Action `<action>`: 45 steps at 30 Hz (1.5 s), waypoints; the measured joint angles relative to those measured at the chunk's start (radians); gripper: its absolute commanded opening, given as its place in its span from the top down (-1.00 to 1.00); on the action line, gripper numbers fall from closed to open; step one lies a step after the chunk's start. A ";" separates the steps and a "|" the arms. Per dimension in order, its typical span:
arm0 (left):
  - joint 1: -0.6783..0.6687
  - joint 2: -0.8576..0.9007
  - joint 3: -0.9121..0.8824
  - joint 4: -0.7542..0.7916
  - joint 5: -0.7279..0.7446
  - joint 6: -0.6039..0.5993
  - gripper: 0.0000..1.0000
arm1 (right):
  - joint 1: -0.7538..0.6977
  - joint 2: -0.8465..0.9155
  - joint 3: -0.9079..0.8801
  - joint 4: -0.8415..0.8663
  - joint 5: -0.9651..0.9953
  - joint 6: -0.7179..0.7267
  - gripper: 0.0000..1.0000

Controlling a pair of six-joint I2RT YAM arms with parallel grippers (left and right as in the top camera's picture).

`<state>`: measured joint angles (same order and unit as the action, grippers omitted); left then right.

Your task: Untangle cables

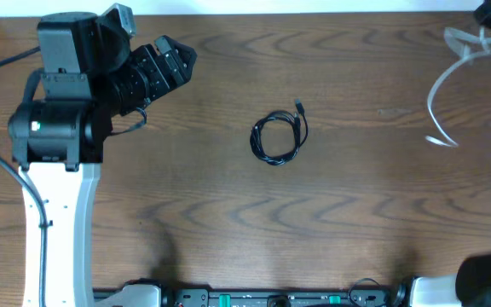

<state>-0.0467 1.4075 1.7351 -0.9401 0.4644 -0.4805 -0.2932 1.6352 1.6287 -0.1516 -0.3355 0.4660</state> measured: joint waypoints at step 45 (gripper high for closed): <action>-0.108 0.145 -0.095 -0.085 0.000 0.251 -0.34 | -0.032 0.243 0.092 -0.682 -0.203 -0.214 -0.91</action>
<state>-0.1547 1.5528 1.6405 -1.0252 0.4641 -0.2295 -0.3248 1.8782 1.7206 -0.8341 -0.5381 0.2520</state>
